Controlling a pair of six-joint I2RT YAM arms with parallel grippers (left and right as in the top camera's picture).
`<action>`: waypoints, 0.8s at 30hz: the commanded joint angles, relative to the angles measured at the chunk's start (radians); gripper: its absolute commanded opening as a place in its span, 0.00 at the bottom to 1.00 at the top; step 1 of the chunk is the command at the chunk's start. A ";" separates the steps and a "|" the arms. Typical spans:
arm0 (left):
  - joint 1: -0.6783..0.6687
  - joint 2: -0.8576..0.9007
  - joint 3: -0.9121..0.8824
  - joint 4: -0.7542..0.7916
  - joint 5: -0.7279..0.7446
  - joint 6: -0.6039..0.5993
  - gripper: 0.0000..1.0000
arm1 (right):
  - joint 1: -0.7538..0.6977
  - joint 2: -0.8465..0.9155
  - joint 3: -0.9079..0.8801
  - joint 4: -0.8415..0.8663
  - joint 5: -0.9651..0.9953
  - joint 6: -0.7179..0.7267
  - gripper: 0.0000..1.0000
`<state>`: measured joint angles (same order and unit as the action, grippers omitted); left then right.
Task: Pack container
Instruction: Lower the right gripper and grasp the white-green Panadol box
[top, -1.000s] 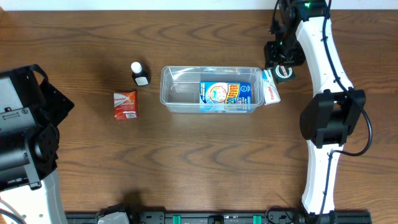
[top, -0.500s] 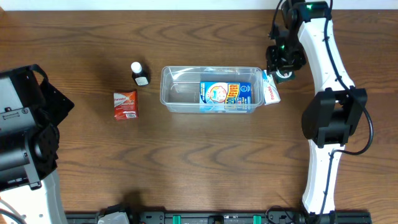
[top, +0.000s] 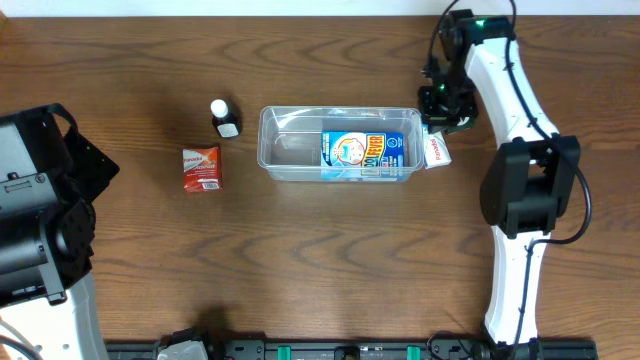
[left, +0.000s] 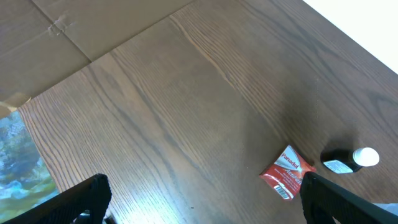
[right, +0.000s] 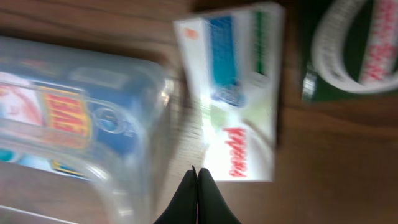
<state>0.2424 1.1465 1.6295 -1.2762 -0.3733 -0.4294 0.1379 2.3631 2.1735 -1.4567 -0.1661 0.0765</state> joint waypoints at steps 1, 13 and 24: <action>0.006 0.003 0.019 -0.003 -0.013 0.005 0.98 | 0.021 -0.002 0.001 0.010 -0.081 0.020 0.01; 0.006 0.003 0.019 -0.003 -0.013 0.005 0.98 | 0.009 -0.002 0.001 0.008 0.013 -0.148 0.27; 0.006 0.003 0.019 -0.003 -0.013 0.005 0.98 | -0.009 -0.002 -0.011 0.035 0.087 -0.298 0.45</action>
<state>0.2424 1.1465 1.6295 -1.2762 -0.3733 -0.4297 0.1459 2.3631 2.1719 -1.4296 -0.1028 -0.1787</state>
